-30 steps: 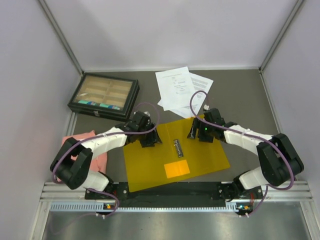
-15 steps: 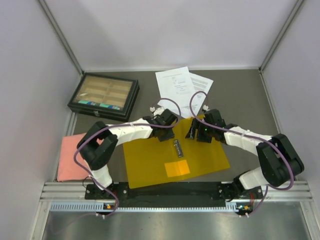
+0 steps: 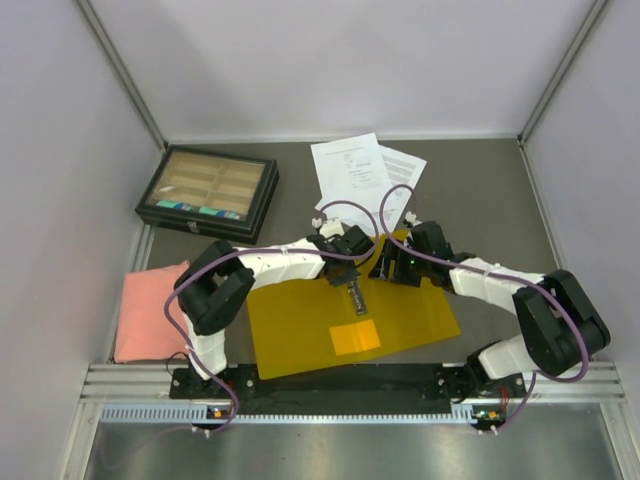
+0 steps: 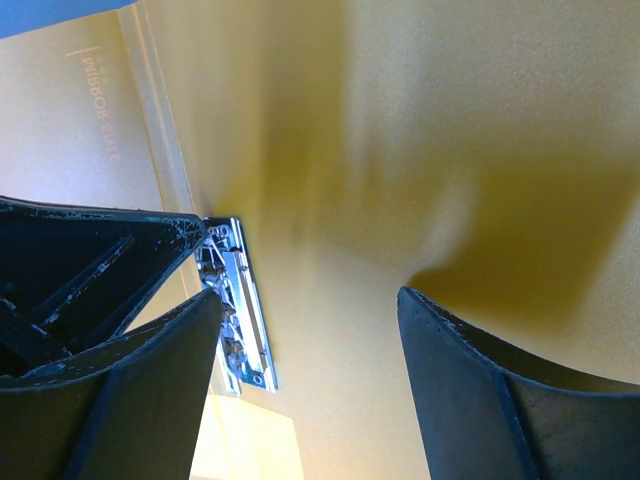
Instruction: Put the files into the folder
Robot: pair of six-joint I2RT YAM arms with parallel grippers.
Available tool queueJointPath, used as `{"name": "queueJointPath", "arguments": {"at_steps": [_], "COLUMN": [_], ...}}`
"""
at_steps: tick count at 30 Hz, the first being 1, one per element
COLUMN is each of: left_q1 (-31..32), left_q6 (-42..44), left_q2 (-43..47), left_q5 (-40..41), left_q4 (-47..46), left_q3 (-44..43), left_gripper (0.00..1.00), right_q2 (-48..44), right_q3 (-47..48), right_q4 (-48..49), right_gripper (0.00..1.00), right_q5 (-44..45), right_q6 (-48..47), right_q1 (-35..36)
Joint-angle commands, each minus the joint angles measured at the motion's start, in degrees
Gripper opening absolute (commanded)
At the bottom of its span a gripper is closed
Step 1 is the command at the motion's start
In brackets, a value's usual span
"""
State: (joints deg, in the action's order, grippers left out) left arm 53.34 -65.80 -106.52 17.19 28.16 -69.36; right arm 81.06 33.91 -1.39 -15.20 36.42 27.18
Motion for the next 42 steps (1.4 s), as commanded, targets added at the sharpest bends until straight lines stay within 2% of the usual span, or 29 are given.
{"name": "queueJointPath", "arguments": {"at_steps": [1, 7, 16, 29, 38, 42], "left_q1": [0.6, 0.8, 1.4, 1.5, 1.4, 1.5], "left_q6": [-2.0, -2.7, -1.7, 0.3, 0.4, 0.4], "left_q2": [-0.6, -0.8, 2.9, 3.6, 6.5, 6.7], "left_q5": [1.8, 1.8, 5.4, 1.9, 1.3, 1.4], "left_q4": [2.2, 2.6, 3.2, -0.5, -2.7, -2.1], "left_q3": [-1.6, -1.1, -0.4, 1.5, 4.2, 4.2], "left_gripper": [0.16, 0.15, 0.29, 0.29, 0.39, 0.35], "right_q2": [1.8, 2.2, 3.1, 3.1, 3.4, 3.7], "right_q3": [-3.7, -4.1, -4.7, -4.9, -5.2, -5.2], "right_q4": [-5.8, -4.8, -3.9, -4.2, -4.0, -3.8], "right_gripper": [0.72, 0.72, 0.72, 0.72, 0.72, 0.72], "right_q5": [0.1, -0.4, -0.6, -0.4, -0.5, -0.7], "right_q6": [-1.2, -1.0, -0.9, -1.2, -1.4, -1.4], "right_q1": [-0.1, -0.1, -0.2, 0.0, -0.2, -0.1]}}
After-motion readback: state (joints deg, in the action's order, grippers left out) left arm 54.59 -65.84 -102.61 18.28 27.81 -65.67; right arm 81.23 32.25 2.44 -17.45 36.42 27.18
